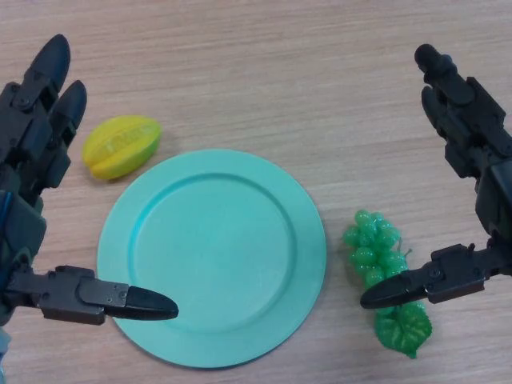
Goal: Pick up the green grapes and place it on the plate
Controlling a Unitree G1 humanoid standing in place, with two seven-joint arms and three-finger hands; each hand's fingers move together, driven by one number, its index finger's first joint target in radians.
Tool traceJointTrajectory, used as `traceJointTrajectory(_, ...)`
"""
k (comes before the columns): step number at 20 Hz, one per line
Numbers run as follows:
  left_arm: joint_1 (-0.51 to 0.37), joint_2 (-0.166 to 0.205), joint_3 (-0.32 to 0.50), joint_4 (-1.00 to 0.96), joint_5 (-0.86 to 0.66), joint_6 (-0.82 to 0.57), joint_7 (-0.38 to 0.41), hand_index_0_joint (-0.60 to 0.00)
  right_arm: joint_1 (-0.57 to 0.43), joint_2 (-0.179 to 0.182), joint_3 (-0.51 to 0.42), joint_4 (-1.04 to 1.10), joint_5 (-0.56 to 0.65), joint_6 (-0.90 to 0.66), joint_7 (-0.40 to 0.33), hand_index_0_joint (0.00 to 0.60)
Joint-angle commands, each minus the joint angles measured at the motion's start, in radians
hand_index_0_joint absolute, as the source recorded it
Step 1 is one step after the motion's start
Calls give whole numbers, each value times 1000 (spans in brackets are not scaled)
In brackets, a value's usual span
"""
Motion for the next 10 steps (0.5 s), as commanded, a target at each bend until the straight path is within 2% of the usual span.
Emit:
traceJointTrajectory(1, -15, 26, 23, -47, 8, -104, 2, 0, -22, -13, -52, -52, 18, -137, -29, 0)
traceJointTrajectory(7, 7, 18, 51, 1, -20, -158, -18, 0, -24, -12, -18, -35, -21, -99, -16, 0)
traceJointTrajectory(10, 2, 24, 69, 51, -14, -189, -14, 0, -7, -18, 33, 66, -196, -57, 9, 0)
